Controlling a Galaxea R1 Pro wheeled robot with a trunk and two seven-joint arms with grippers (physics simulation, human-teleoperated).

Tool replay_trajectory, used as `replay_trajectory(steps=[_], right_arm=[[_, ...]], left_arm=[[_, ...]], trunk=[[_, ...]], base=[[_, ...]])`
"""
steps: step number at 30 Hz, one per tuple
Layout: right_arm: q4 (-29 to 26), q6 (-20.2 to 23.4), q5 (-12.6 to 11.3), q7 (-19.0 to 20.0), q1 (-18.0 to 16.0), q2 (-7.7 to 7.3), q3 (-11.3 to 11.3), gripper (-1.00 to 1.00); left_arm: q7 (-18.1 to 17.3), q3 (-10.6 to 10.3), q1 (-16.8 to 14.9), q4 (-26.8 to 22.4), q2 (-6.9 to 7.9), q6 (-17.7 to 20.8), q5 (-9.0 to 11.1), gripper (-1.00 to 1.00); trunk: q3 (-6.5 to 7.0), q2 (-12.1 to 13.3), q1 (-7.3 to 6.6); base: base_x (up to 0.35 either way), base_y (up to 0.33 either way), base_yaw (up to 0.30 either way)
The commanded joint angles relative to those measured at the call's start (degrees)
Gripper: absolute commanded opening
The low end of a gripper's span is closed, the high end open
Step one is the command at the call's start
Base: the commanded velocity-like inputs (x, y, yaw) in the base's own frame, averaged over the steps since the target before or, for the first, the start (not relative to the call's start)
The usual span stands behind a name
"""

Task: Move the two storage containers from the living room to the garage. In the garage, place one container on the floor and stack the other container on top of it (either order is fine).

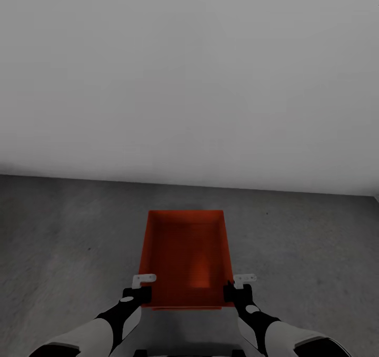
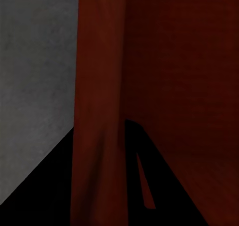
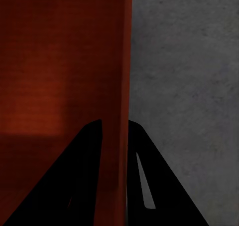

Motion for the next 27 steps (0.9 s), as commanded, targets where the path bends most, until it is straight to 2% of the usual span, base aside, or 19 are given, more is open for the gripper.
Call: replay_trajectory(steps=[1,16,27], right_arm=[[0.27,-0.56,-2.46,-0.38,-0.06,0.01,-0.82,-1.0],[0.27,-0.56,-2.46,-0.39,-0.06,0.01,-0.82,-1.0],[0.27,-0.56,-2.46,-0.37,-0.06,0.01,-0.82,-1.0]], left_arm=[[0.53,3.06,-0.07,-0.07,-0.02,-0.21,0.16,-1.0],[0.53,3.06,-0.07,-0.04,-0.11,-0.21,0.18,-1.0],[0.53,3.06,-0.07,0.15,-0.16,-0.21,0.09,-1.0]], trunk=[[-0.07,-0.09,0.03],[-0.07,-0.09,0.03],[-2.05,-4.51,2.44]], base=[[0.0,0.0,0.0],[0.0,0.0,0.0],[0.0,0.0,0.0]])
